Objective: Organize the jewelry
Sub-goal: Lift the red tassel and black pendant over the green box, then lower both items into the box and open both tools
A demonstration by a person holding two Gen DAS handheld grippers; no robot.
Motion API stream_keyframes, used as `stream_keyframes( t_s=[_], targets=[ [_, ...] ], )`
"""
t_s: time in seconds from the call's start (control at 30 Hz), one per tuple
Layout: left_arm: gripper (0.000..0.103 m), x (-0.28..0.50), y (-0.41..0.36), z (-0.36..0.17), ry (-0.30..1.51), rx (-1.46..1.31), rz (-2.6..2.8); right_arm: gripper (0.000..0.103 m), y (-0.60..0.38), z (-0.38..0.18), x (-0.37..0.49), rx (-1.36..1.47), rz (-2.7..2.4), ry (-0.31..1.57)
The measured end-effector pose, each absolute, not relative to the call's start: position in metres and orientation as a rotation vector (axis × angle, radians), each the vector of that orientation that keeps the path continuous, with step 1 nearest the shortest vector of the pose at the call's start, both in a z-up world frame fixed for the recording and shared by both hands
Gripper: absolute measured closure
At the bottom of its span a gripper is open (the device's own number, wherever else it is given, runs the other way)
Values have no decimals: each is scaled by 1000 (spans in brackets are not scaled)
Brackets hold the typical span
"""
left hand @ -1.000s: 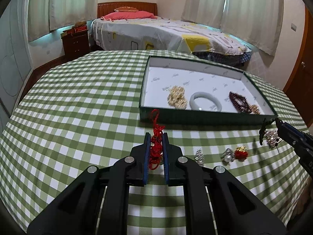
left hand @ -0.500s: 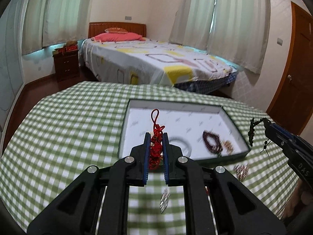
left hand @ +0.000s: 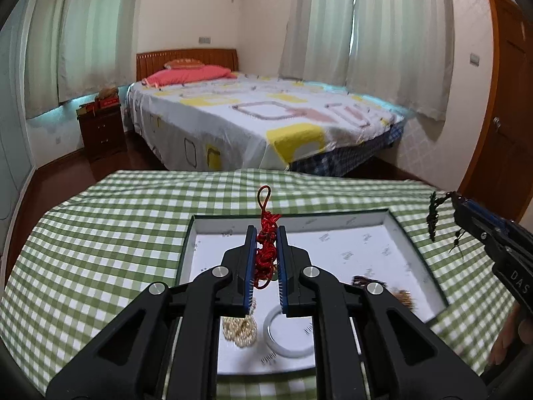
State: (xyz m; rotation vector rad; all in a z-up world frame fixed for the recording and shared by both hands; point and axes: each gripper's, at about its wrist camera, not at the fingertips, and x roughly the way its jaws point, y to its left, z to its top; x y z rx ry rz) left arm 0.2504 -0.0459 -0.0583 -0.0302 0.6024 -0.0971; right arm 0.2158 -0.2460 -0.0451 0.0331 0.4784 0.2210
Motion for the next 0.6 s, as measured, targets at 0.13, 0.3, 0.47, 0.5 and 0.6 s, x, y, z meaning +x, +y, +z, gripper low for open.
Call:
stream_keyframes(
  t_s=[0.13, 0.3, 0.47, 0.5, 0.6],
  targets=[
    [91, 282, -47, -84, 687, -25, -90, 85, -251, -70, 244, 39, 214, 553],
    [91, 314, -44, -114, 796, -23, -86, 85, -252, -98, 268, 21, 206, 663],
    [91, 328, -46, -134, 866, -1, -82, 85, -253, -116, 282, 13, 206, 762],
    [91, 329, -46, -137, 879, -3, -83, 85, -252, -119, 283, 10, 206, 776],
    [90, 331, -44, -145, 910, -6, -74, 85, -253, -123, 288, 5, 208, 799]
  ],
)
